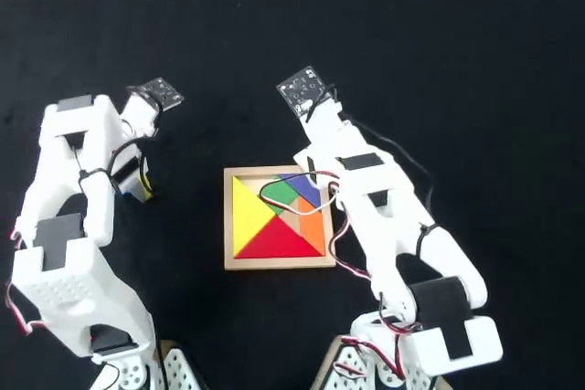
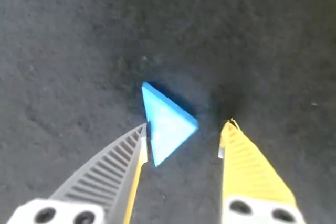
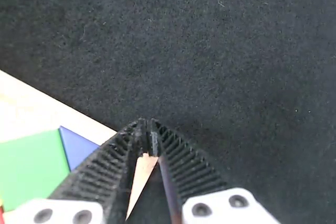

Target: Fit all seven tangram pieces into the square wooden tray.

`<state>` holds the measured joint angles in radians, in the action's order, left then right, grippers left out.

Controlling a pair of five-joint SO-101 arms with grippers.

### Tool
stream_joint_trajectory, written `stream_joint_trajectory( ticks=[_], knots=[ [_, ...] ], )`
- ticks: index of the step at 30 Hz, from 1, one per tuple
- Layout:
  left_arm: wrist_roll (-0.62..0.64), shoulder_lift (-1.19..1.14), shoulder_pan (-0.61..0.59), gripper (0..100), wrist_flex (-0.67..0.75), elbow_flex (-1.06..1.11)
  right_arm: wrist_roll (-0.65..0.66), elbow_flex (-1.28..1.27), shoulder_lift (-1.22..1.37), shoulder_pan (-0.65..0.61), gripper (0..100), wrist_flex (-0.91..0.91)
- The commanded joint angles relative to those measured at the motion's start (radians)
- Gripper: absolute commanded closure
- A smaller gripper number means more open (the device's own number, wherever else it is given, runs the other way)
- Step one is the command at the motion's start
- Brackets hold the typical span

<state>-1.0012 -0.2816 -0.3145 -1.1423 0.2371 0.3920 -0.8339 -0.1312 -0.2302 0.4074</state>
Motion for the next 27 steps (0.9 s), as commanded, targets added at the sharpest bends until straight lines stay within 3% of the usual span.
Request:
stream_joint_trajectory(
  ticks=[1, 10, 16, 20, 23, 27],
  knots=[
    [0.011, 0.051, 0.001, 78, 0.051, 0.013, 0.006, 0.044, -0.004, 0.031, 98.7, -0.012],
    [0.092, 0.049, 0.016, 78, 0.097, 0.031, 0.006, 0.044, -0.004, 0.031, 98.7, -0.012],
    [0.087, 0.051, 0.031, 97, 0.092, 0.068, 0.008, 0.044, -0.004, 0.031, 98.7, -0.012],
    [0.083, 0.058, 0.042, 95, 0.072, 0.056, 0.008, 0.044, -0.004, 0.031, 98.7, -0.012],
    [0.083, 0.071, 0.099, 96, -0.02, -0.019, 0.008, 0.044, -0.004, 0.031, 98.7, -0.014],
    [0.084, 0.161, 0.257, 97, -0.31, -0.222, 0.006, 0.045, -0.004, 0.048, 98.7, -0.017]
  ],
)
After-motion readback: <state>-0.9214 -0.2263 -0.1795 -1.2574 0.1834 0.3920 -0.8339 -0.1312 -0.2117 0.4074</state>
